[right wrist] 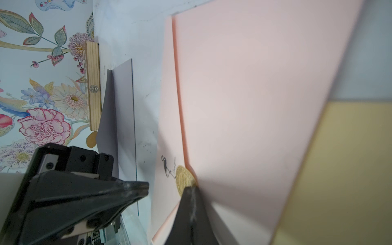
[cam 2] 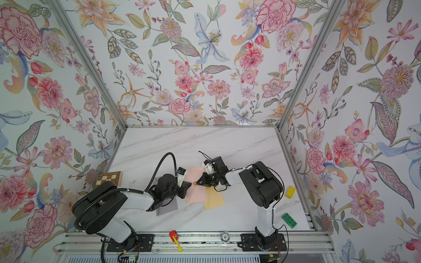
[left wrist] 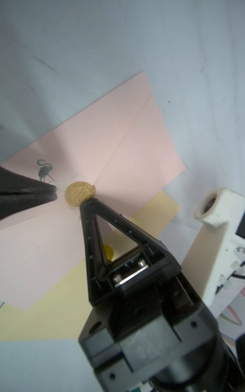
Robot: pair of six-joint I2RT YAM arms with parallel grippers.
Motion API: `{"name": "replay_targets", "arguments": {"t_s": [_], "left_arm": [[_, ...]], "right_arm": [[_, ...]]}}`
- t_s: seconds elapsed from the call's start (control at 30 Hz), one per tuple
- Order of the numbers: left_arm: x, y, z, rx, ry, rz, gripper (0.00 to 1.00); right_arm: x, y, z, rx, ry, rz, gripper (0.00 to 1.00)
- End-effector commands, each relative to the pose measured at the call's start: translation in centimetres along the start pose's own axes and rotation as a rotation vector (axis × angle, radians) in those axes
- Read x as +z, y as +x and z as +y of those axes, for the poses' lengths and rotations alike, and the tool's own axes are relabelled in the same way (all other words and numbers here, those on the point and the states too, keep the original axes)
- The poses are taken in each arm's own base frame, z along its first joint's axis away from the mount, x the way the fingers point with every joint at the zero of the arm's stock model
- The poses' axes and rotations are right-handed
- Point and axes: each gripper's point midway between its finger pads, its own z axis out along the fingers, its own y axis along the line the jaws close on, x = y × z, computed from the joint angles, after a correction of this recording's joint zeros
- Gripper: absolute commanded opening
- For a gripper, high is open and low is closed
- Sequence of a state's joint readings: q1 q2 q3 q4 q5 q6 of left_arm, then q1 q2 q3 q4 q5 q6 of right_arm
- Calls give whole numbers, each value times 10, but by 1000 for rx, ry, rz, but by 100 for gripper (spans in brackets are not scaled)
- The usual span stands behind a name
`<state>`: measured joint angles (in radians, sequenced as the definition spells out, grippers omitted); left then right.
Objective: Fold the letter paper in half and place it into the envelope
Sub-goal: Place the letter paper in the envelope.
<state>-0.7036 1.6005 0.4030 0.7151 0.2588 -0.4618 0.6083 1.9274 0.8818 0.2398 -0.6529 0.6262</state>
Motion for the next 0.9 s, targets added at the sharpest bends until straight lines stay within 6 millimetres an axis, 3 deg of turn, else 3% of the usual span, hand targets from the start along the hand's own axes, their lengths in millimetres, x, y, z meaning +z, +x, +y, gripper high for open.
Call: {"name": "replay_targets", "arguments": {"t_s": [0.0, 0.27, 0.47, 0.87], "left_arm": [[6, 9, -9, -18, 49, 13, 0], [9, 55, 20, -12, -92, 185, 0], [14, 57, 20, -22, -88, 198, 0], [14, 58, 19, -18, -85, 204, 0]], "right_arm": [[7, 50, -74, 151, 229, 96, 0], [-6, 9, -21, 83, 88, -18, 0], [-6, -1, -6, 25, 101, -11, 0], [1, -6, 0, 3, 98, -5, 0]]}}
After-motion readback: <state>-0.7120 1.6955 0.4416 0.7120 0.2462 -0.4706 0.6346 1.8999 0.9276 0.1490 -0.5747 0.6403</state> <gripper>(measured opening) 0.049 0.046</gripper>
